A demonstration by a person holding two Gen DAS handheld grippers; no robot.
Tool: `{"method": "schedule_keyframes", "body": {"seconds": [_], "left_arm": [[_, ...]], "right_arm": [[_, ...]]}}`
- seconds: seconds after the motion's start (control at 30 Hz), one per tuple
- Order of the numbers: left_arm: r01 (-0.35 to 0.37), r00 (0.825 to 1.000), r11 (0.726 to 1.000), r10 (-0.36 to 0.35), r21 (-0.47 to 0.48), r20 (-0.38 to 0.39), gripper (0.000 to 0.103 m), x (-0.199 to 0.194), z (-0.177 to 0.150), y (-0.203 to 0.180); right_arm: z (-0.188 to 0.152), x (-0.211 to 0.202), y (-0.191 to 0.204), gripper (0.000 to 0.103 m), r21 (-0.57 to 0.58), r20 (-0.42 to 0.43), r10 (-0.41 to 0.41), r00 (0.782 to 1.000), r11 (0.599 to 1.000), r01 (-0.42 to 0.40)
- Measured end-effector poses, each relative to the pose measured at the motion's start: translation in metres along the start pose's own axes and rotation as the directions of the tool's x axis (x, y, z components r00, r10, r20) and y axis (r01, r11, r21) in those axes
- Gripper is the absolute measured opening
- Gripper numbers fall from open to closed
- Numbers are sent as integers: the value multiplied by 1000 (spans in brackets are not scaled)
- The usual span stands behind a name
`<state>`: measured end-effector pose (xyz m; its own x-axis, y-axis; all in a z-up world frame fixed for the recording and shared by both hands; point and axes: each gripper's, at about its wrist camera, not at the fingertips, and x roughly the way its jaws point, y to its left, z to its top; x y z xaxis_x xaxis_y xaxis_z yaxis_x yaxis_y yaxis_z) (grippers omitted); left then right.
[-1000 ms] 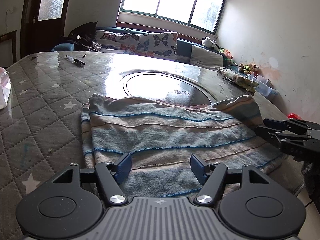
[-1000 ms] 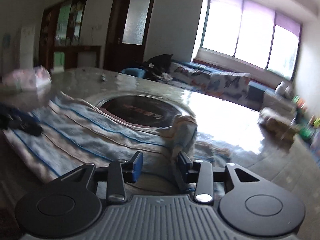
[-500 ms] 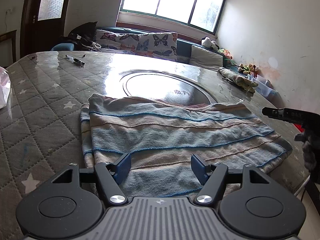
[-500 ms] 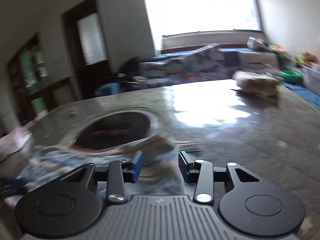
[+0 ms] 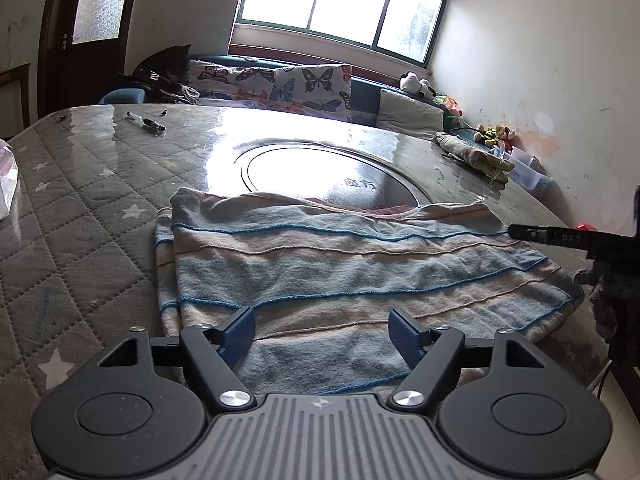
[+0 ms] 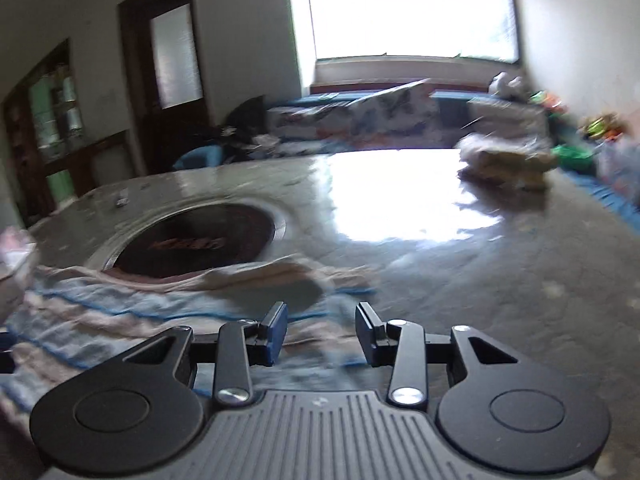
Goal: Fold towel
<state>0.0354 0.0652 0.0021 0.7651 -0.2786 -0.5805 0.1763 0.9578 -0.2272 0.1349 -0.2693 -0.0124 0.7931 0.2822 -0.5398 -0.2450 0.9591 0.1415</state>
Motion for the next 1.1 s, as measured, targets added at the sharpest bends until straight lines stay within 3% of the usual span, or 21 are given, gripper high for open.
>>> {"method": "schedule_keyframes", "body": {"seconds": [0.23,0.47,0.67,0.77,0.87,1.03,1.1], "left_arm": [[10,1000,1000,-10,-14,7,77,-2,-1,3],[17,1000,1000,-17,-20,15,80,-2,-2,3],[26,999,999,-25,-25,19,80,-4,-2,5],[29,999,999,-28,-19,21,80,-4,-3,6],[29,999,999,-28,-19,20,80,-4,-3,5],[25,1000,999,-25,-20,11,82,-4,0,3],[19,1000,999,-19,-25,13,85,-5,2,3]], "right_arm": [[6,2,-4,30,11,-10,-60,998,998,60],[28,13,25,30,-54,-13,40,999,998,-41],[35,53,24,30,-20,-82,49,995,998,-51],[34,64,14,23,15,-99,35,994,999,-34],[37,59,11,22,38,-91,31,995,999,-28],[34,30,21,24,-19,-80,52,995,998,-53],[29,19,26,31,-46,-82,58,995,997,-62]]}}
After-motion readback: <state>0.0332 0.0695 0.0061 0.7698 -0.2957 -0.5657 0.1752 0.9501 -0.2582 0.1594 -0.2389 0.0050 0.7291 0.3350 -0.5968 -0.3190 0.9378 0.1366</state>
